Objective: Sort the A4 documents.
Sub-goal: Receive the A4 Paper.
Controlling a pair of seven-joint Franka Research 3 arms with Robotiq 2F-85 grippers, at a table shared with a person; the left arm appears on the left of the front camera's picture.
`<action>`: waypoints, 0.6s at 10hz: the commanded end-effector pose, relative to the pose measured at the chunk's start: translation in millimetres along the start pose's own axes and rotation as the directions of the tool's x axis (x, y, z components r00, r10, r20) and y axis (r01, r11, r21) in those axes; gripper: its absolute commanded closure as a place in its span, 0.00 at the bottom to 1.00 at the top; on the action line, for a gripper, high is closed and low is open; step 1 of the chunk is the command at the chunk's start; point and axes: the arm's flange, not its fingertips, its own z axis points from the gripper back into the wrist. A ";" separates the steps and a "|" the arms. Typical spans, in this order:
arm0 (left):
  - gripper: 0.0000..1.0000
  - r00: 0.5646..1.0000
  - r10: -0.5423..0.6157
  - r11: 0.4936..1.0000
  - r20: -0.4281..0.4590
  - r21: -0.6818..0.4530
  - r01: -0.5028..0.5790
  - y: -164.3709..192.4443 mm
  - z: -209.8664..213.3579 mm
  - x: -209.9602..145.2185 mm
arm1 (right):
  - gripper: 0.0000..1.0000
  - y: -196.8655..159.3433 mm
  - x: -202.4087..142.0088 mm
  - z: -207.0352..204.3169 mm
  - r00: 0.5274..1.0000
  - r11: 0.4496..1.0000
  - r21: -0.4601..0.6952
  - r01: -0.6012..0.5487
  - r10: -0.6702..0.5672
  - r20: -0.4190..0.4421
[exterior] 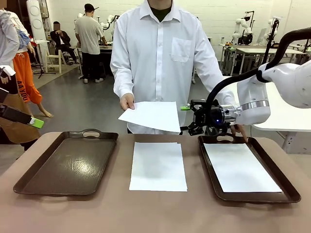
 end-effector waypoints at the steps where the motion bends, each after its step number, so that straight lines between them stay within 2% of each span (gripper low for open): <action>1: 0.00 1.000 -0.010 1.000 0.012 -0.019 0.010 2.4 -1.1 -2.0 | 0.00 7.1 5.6 -9.8 0.998 1.000 -0.007 0.014 -0.013 0.066; 6: 0.00 1.000 -0.010 1.000 0.012 -0.019 0.010 2.4 -1.1 -2.0 | 0.00 15.2 7.9 -30.5 0.997 1.000 0.014 -0.017 0.016 0.077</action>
